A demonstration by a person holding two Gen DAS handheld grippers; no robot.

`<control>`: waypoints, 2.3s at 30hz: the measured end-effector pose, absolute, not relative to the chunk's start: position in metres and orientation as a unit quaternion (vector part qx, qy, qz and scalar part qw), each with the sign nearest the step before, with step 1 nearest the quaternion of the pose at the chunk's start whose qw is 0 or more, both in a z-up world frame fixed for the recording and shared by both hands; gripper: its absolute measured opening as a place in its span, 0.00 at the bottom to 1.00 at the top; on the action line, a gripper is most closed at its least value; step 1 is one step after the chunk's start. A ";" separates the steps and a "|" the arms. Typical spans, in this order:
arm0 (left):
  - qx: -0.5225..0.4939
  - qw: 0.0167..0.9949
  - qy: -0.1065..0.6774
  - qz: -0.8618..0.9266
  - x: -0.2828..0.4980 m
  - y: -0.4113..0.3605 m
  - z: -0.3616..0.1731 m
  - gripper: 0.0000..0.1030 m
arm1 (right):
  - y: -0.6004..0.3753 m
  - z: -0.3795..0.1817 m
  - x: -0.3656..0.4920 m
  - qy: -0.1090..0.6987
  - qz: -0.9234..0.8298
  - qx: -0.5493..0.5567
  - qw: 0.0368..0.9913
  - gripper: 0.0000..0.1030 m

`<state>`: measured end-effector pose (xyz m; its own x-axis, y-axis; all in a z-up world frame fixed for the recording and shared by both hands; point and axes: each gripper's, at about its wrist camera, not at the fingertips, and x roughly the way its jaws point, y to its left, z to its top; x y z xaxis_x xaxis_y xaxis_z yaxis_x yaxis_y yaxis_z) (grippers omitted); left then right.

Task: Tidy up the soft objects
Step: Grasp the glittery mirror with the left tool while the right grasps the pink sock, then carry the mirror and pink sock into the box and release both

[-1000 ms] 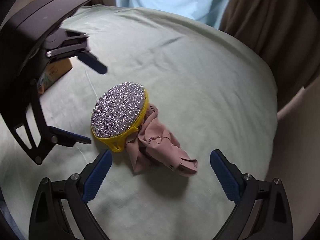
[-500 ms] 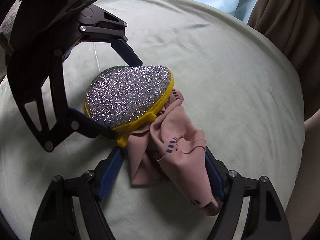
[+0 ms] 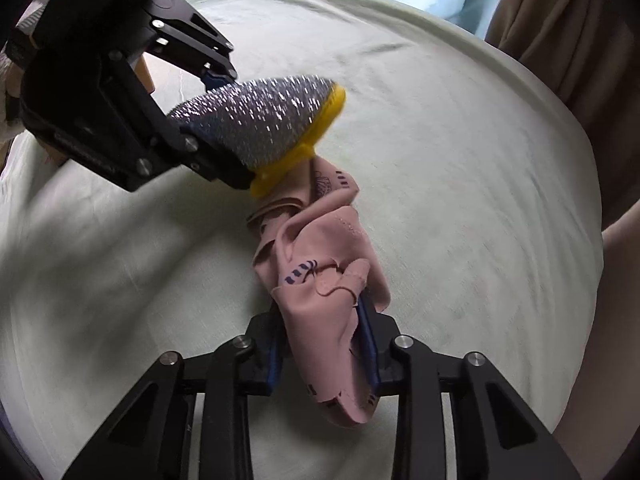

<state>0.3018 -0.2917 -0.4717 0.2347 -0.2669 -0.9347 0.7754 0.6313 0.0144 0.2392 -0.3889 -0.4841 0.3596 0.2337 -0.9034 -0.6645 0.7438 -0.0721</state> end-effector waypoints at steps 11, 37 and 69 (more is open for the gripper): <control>0.231 0.775 0.483 -0.336 0.289 -0.270 -0.411 0.36 | -0.384 -0.423 0.226 0.482 0.253 -0.179 0.820 0.23; 0.116 0.874 0.404 -0.243 0.194 -0.103 -0.186 0.36 | -0.268 -0.175 0.139 0.390 0.217 -0.134 0.885 0.23; 0.039 0.825 0.549 -0.130 0.223 0.205 -0.307 0.36 | 0.032 -0.276 0.203 0.543 0.197 -0.026 0.816 0.23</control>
